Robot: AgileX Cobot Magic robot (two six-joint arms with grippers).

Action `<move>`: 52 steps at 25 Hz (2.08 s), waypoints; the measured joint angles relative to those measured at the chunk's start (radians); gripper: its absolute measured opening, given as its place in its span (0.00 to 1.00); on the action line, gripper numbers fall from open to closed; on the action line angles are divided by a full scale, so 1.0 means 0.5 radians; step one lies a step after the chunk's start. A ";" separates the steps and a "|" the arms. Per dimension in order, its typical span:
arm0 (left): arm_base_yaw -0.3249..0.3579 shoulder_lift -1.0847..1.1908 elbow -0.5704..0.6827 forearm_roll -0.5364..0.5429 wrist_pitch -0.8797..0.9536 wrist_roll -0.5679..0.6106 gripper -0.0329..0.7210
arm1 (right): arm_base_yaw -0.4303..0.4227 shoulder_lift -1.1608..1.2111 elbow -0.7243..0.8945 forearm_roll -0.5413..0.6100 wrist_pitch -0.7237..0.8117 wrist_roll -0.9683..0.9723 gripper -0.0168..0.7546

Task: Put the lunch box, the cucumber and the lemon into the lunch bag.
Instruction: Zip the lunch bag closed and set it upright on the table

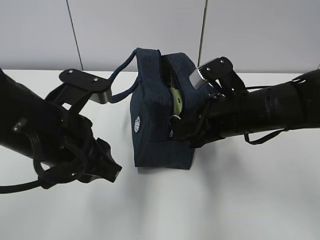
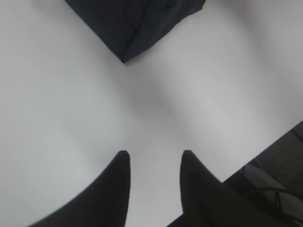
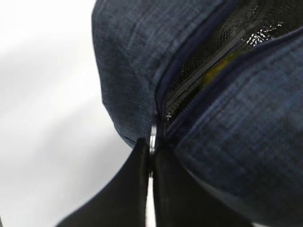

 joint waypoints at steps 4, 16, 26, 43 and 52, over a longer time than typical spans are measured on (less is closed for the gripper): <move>-0.043 0.065 0.000 0.004 -0.143 0.000 0.36 | 0.000 -0.040 0.000 -0.012 -0.012 0.004 0.02; -0.078 0.323 0.000 0.193 -0.722 0.000 0.58 | 0.000 -0.132 0.000 -0.026 -0.022 0.004 0.02; -0.078 0.536 0.000 0.288 -1.091 0.000 0.58 | 0.000 -0.157 0.000 -0.026 -0.023 0.004 0.02; 0.013 0.683 0.000 0.246 -1.500 0.000 0.31 | 0.000 -0.157 0.000 -0.026 -0.023 0.004 0.02; 0.013 0.683 0.000 0.209 -1.504 0.001 0.06 | 0.000 -0.191 0.000 -0.028 -0.023 0.004 0.02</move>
